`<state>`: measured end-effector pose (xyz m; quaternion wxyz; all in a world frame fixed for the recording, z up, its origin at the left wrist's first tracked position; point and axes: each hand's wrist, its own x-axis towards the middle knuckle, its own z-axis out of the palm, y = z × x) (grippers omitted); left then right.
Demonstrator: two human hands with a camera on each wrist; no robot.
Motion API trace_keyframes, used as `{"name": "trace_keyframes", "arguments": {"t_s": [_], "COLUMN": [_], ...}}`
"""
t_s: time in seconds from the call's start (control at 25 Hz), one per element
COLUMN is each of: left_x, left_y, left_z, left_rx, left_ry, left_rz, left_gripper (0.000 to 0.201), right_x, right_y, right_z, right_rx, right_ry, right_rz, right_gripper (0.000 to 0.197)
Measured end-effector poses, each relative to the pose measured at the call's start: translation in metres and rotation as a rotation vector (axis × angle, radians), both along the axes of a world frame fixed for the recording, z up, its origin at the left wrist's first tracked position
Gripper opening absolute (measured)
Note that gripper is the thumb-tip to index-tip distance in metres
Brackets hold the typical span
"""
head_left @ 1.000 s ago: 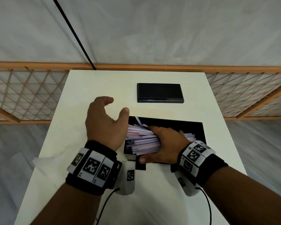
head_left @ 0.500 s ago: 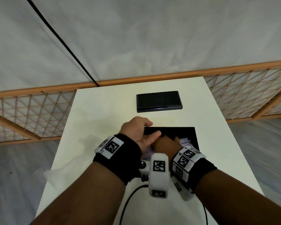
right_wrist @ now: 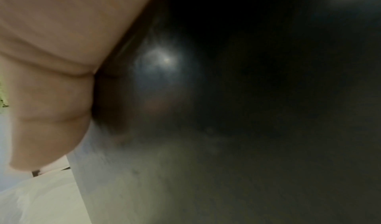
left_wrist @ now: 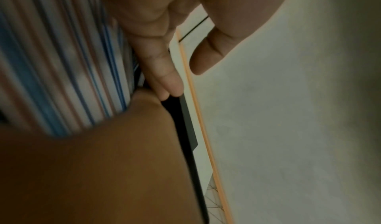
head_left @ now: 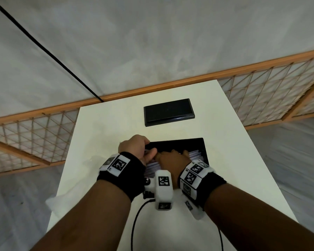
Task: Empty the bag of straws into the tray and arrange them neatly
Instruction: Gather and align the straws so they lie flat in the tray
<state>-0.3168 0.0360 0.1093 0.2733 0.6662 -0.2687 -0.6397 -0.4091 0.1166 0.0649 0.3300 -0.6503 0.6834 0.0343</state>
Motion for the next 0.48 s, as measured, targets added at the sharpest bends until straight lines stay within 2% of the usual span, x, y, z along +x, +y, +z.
{"name": "trace_keyframes", "arguments": {"t_s": [0.16,0.32,0.48], "left_x": [0.016,0.04,0.048], "left_y": [0.014,0.012,0.013], "left_z": [0.02,0.041,0.047], "left_rx": [-0.154,-0.327,-0.243], "left_ry": [-0.092,-0.175,-0.192], "left_rz": [-0.124,-0.205,-0.334], "left_gripper": [0.006,0.017,0.013], "right_x": [0.004,0.009,0.012], "right_y": [0.011,0.01,0.011], "right_z": [0.004,-0.001,0.002], "right_rx": [-0.096,-0.105,-0.071], "right_ry": [-0.02,-0.018,0.039], "right_rz": [-0.085,-0.123,-0.166], "right_gripper": [0.084,0.111,0.115]}}
